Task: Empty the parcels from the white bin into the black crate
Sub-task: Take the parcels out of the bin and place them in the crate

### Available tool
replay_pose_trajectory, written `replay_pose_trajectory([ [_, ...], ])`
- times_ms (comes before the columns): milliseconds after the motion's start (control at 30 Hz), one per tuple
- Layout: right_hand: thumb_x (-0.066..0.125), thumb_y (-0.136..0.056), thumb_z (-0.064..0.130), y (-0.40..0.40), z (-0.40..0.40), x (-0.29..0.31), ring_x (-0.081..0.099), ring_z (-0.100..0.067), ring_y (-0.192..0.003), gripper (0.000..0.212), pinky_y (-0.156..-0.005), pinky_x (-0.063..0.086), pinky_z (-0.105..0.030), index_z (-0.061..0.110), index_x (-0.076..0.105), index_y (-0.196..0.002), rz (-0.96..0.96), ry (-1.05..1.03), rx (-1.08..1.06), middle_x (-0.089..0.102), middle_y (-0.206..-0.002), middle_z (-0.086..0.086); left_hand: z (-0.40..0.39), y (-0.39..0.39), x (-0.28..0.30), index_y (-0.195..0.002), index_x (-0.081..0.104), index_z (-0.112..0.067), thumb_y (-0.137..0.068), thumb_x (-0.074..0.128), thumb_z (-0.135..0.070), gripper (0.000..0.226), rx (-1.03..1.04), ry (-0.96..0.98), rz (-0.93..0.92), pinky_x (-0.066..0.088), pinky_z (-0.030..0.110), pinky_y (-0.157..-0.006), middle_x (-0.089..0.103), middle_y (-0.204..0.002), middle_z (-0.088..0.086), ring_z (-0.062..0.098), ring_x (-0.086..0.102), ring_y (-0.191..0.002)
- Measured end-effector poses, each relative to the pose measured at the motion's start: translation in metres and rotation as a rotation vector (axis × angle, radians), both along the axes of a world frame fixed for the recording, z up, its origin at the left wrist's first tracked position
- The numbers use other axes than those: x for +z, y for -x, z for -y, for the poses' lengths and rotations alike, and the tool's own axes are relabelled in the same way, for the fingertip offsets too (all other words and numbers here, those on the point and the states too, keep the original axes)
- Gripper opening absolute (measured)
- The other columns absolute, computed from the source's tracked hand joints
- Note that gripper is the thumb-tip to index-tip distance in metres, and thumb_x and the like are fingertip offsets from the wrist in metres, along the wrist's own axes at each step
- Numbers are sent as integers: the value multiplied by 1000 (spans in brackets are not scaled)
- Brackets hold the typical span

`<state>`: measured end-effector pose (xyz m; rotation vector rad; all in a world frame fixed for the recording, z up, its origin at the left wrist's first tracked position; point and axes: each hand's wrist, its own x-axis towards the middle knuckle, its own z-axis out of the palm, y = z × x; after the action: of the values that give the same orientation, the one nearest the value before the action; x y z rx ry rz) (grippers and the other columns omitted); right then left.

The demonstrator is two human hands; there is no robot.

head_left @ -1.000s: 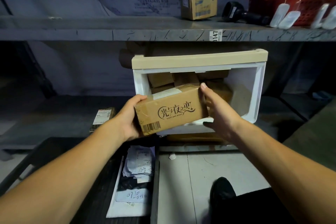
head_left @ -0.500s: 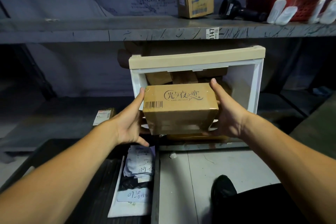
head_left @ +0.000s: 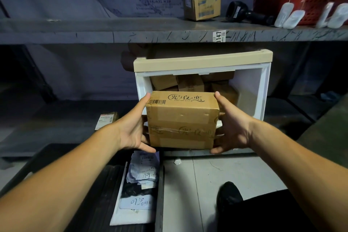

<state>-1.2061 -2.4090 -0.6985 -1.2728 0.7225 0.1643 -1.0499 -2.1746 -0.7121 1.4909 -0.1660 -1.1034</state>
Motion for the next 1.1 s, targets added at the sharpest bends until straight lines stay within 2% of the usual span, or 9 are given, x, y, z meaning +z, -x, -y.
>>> replay_pose_trajectory([
  [200, 49, -87, 76, -5, -6, 0, 56, -39, -119, 68, -92, 52, -59, 22, 60, -127, 208, -13, -153, 59, -130, -15, 3, 2, 1, -131, 63, -30, -64, 48, -92, 92, 50, 95, -61, 41, 76, -94, 66, -130, 17, 48, 59, -117],
  [300, 53, -93, 64, -7, -11, -1, 59, -30, -112, 51, -90, 51, -48, 20, 61, -120, 233, 64, -193, 63, -120, -12, 6, 9, 6, -121, 67, -25, -77, 40, -87, 81, 60, 116, -73, 39, 73, -99, 71, -120, 21, 47, 60, -116],
  [467, 58, -97, 32, -11, -17, 0, 58, -23, -104, 29, -72, 49, -36, 22, 58, -125, 310, 188, -216, 59, -120, -11, 7, 12, 9, -117, 70, -30, -94, 50, -63, 45, 136, 193, -98, 48, 62, -96, 74, -111, 14, 40, 67, -107],
  [633, 58, -88, 14, -20, -14, 0, 58, -27, -110, 30, -75, 50, -36, 28, 63, -114, 440, 212, -237, 61, -127, -13, 9, 15, 11, -126, 65, -16, -93, 58, -34, 38, 208, 236, -83, 53, 53, -89, 70, -123, 17, 34, 68, -97],
  [700, 56, -90, 10, -22, -13, -1, 58, -30, -119, 41, -85, 54, -40, 30, 59, -125, 457, 220, -240, 59, -131, -12, 10, 18, 10, -120, 66, -16, -92, 57, -32, 34, 231, 248, -62, 53, 49, -87, 71, -121, 17, 32, 68, -95],
  [833, 62, -91, 20, -21, -4, -7, 55, -31, -127, 64, -106, 47, -53, 33, 39, -149, 418, 188, -255, 55, -139, -7, 12, 22, 8, -115, 67, -16, -92, 52, -28, 30, 257, 265, -12, 51, 45, -86, 75, -113, 14, 30, 68, -96],
  [967, 64, -88, 51, -12, 0, -9, 62, -32, -118, 47, -103, 49, -51, 24, 63, -127, 237, 179, -136, 67, -125, -12, 12, 23, 4, -122, 63, -8, -83, 57, -20, 41, 281, 327, 52, 47, 53, -99, 68, -126, 18, 35, 65, -114],
  [1033, 62, -92, 52, -10, 1, -9, 62, -33, -116, 41, -107, 47, -53, 23, 65, -121, 210, 190, -130, 68, -121, -13, 12, 23, 0, -135, 54, -6, -69, 59, -16, 67, 317, 344, 72, 42, 58, -108, 66, -131, 19, 38, 61, -123],
  [1100, 62, -93, 50, -9, 1, -9, 63, -32, -115, 40, -107, 47, -53, 22, 65, -121, 218, 192, -140, 68, -120, -13, 11, 23, -3, -139, 51, -5, -68, 57, -11, 72, 336, 339, 93, 41, 58, -110, 64, -133, 20, 38, 59, -125],
])
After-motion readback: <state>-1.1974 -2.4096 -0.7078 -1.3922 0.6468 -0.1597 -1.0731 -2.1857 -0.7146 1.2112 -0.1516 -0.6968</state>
